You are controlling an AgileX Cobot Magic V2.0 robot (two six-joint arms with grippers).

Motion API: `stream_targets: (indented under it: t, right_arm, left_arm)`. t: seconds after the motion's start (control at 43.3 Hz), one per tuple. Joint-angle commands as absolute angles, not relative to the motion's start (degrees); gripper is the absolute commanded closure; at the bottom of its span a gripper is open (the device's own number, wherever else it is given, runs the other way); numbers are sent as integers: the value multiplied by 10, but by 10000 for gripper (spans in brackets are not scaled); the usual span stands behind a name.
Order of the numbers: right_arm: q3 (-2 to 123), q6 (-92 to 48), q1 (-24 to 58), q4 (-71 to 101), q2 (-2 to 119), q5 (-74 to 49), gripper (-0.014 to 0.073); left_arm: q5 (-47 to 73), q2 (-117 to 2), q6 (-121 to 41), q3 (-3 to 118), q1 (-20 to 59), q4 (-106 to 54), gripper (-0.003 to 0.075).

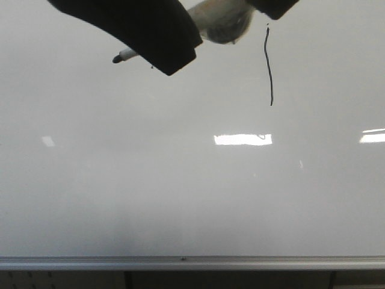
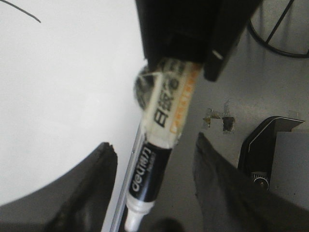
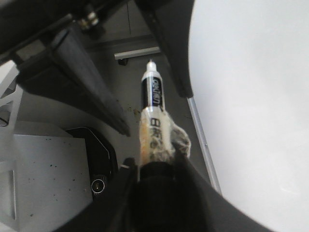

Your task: Write number 1 on whiteboard

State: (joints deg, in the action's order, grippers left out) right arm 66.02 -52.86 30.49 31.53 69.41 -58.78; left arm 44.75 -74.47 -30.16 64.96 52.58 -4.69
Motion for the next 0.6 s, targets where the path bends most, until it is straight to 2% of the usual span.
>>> stream_targets:
  t: [0.0, 0.092, 0.162, 0.231, 0.3, 0.393, 0.577]
  right_arm:
    - [681, -536, 305, 350, 685, -580, 654]
    - [681, -537, 305, 352, 685, -580, 654]
    - [681, -537, 305, 352, 685, -580, 654]
    - [681, -537, 305, 352, 685, -580, 654]
    - [681, -537, 305, 352, 685, -580, 654]
    - [681, -537, 305, 353, 685, -580, 654]
    - [681, -536, 305, 385, 684, -561, 625]
  left_arm:
    - [413, -733, -302, 669, 529, -57, 377]
    - [413, -733, -302, 669, 529, -57, 377]
    - [416, -733, -302, 669, 529, -57, 407]
    - [421, -733, -302, 669, 529, -57, 476]
    - [429, -733, -302, 669, 529, -57, 576]
    - [431, -733, -302, 669, 529, -57, 741]
    - [432, -733, -302, 669, 529, -57, 741]
